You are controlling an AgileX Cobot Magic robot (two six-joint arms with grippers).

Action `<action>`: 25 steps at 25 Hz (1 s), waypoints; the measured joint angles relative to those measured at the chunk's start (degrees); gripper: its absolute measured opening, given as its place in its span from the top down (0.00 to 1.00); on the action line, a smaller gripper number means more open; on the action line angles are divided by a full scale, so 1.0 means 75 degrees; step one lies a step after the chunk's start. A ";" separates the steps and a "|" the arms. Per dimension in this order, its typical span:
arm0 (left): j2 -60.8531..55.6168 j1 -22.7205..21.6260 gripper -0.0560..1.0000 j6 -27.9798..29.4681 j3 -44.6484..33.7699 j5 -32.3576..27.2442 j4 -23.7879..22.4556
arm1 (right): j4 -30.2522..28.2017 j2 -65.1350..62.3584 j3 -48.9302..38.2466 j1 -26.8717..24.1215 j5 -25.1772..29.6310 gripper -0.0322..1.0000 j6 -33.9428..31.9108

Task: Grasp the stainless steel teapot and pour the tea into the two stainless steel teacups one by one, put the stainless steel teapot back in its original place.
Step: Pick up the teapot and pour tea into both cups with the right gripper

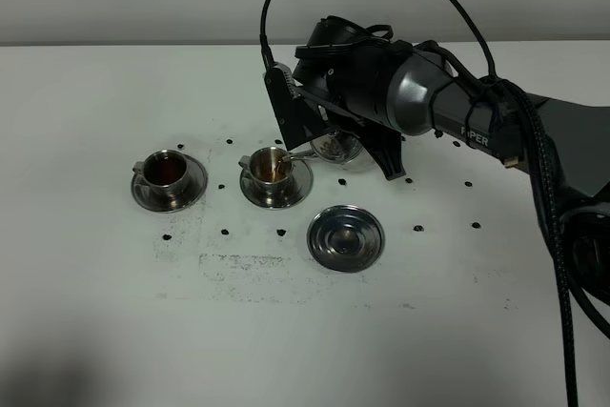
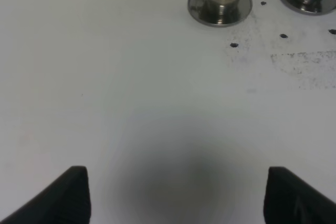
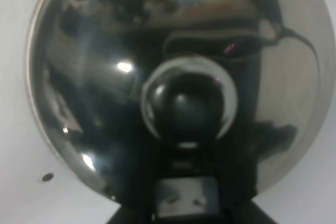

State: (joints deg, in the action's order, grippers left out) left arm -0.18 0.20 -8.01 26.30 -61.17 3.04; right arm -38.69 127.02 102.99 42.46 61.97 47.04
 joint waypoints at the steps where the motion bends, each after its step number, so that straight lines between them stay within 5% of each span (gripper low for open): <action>1: 0.0000 0.0000 0.32 0.0000 0.0000 0.0000 0.0000 | -0.0059 0.0000 0.0000 0.0016 0.0000 0.80 0.0000; 25: 0.0000 0.0000 0.32 0.0000 0.0000 0.0000 0.0000 | -0.0471 0.0000 0.0000 0.0173 0.0080 0.80 -0.0131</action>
State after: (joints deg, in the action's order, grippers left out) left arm -0.18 0.20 -8.01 26.30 -61.17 3.04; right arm -42.22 127.02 102.99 43.75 62.57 46.06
